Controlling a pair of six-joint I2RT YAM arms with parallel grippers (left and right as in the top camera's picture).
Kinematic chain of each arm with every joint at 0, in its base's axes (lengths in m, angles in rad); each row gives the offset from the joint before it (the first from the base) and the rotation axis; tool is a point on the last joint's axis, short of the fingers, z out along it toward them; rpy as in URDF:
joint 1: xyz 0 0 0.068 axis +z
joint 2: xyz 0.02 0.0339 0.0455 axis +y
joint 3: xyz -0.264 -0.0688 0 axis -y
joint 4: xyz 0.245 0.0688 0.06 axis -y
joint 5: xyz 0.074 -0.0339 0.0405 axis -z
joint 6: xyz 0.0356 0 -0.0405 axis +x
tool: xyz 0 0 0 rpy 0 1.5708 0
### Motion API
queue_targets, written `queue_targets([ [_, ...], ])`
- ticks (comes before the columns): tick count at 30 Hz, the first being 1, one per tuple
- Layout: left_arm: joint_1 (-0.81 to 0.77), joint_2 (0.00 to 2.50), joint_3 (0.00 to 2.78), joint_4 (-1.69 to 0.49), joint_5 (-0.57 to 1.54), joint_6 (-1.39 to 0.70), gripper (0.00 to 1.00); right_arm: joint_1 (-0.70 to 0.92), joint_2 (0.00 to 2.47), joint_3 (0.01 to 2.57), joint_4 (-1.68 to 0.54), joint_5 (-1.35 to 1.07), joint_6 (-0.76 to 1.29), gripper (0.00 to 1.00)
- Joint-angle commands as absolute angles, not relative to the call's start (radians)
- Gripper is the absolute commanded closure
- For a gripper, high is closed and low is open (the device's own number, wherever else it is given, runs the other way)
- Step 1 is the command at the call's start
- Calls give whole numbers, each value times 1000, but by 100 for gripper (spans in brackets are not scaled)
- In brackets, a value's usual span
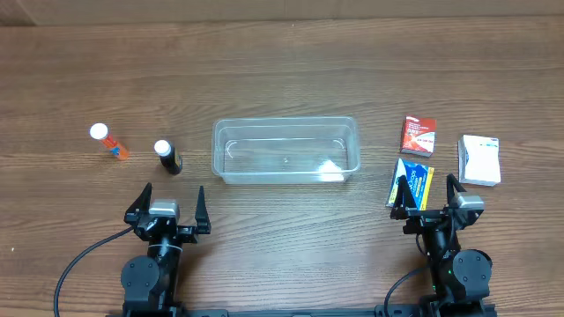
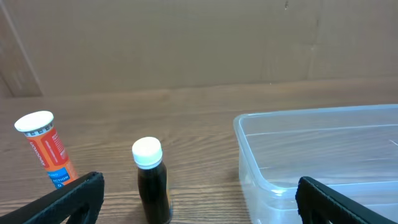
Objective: Pack container
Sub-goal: 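Move left gripper to the dark bottle and right gripper to the VapoDrops box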
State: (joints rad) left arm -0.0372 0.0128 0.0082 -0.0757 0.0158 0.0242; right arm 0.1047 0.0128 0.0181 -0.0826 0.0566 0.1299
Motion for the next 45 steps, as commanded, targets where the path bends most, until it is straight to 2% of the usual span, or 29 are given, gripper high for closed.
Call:
queue_targets([
  [1, -33, 4, 5, -76, 23, 8, 0, 105, 3, 8, -78, 59, 130, 0],
  [34, -33, 4, 5, -77, 17, 7, 0, 105, 3, 8, -80, 43, 130, 0],
  [39, -33, 6, 5, -78, 16, -129, 0, 105, 4, 9, -84, 31, 131, 0],
  [45, -33, 56, 203, -283, 15, -139, 0, 105, 160, 165, -295, 32, 161, 0],
])
